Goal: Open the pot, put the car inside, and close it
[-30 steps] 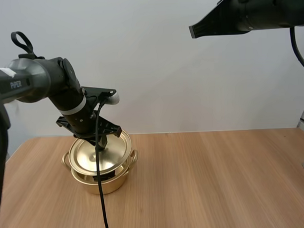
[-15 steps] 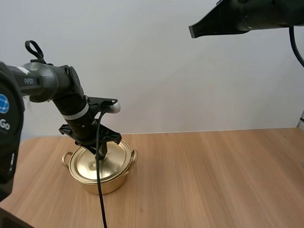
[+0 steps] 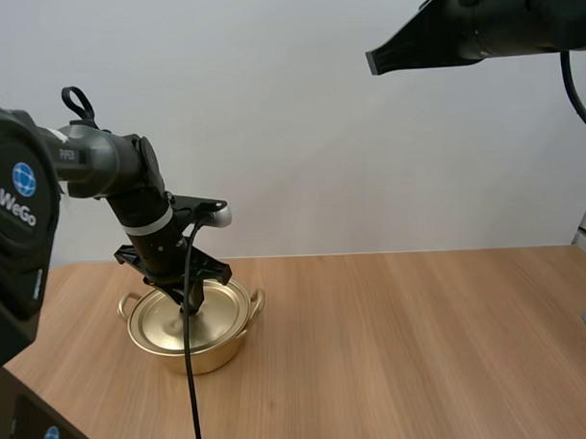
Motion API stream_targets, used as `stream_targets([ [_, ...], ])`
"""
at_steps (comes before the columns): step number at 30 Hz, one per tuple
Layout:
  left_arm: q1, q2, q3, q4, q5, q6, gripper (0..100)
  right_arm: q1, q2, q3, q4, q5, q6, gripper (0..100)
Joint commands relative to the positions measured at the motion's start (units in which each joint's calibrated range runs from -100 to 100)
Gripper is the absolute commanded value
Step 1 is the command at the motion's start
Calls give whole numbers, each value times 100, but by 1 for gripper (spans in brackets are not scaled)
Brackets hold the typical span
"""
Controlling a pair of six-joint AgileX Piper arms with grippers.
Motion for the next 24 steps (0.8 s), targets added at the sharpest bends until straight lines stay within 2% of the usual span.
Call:
stream_targets([
  [1, 1, 6, 7, -9, -85, 4, 3, -4, 3, -8, 2, 10, -3, 0],
  [3, 1, 6, 7, -36, -126, 4, 13, -4, 3, -8, 2, 10, -3, 0],
  [9, 1, 6, 7, -157, -139, 4, 72, -4, 3, -8, 2, 10, -3, 0],
  [11, 1, -6, 7, -157, -122, 4, 85, -4, 3, -8, 2, 10, -3, 0],
  [12, 1, -17, 7, -157, -111, 4, 88, -4, 3, -8, 2, 10, -3, 0],
  [19, 1, -352, -269, -350, -310, 65, 88, -4, 148, 63, 3, 27, -3, 0],
  [24, 1, -1372, -425, -1120, -1984, 33, 88, -4, 280, 398, 31, -174, -3, 0],
])
